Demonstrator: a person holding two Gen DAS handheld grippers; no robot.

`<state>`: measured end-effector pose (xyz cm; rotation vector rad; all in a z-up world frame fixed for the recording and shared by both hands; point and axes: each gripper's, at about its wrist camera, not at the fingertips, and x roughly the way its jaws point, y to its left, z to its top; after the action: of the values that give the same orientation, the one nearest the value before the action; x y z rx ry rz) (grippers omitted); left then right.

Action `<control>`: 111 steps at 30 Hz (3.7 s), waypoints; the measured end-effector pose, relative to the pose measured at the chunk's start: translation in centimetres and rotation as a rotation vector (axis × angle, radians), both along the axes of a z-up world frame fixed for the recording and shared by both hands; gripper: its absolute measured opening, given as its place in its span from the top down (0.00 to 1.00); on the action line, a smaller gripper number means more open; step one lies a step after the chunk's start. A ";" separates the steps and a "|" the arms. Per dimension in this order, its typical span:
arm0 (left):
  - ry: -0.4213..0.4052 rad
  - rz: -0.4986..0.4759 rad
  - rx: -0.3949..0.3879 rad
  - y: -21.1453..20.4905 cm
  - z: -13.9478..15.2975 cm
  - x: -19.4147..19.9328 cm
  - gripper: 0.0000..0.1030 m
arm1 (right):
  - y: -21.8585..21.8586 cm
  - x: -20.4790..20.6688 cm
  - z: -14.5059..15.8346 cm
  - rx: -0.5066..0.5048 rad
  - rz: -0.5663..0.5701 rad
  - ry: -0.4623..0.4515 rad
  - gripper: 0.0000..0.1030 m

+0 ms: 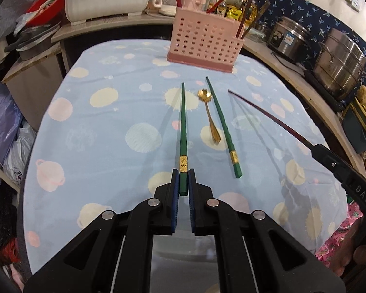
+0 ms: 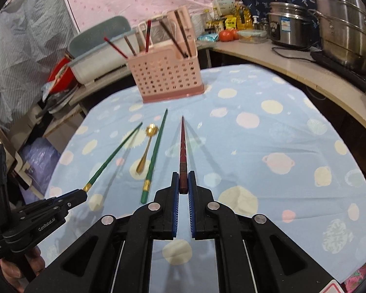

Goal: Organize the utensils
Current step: 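Lift both chopsticks and carry them up over the pink basket, then open both tools to drop the chopsticks into the pink basket, then move both tools back down over the gold spoon and green chopstick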

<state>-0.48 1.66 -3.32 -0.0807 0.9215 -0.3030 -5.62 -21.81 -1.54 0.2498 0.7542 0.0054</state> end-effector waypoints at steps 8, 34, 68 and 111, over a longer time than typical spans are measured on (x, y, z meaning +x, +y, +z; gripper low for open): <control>-0.078 0.026 -0.037 1.1 4.1 0.1 0.93 | -1.6 -1.0 4.2 0.037 -0.030 -0.108 0.93; -0.320 0.041 -0.081 0.8 15.4 4.9 0.93 | -5.2 2.2 13.0 0.117 -0.066 -0.318 0.93; -0.620 0.115 -0.174 -2.5 27.1 24.1 0.93 | -9.4 23.7 21.0 0.105 -0.173 -0.470 0.93; -0.360 0.115 -0.082 -1.8 15.9 18.6 0.47 | -6.8 17.2 11.2 0.139 -0.142 -0.267 0.65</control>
<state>18.09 -0.12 12.60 -0.1487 0.5451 -0.2383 11.56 -28.63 9.65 0.4262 0.4694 -0.0426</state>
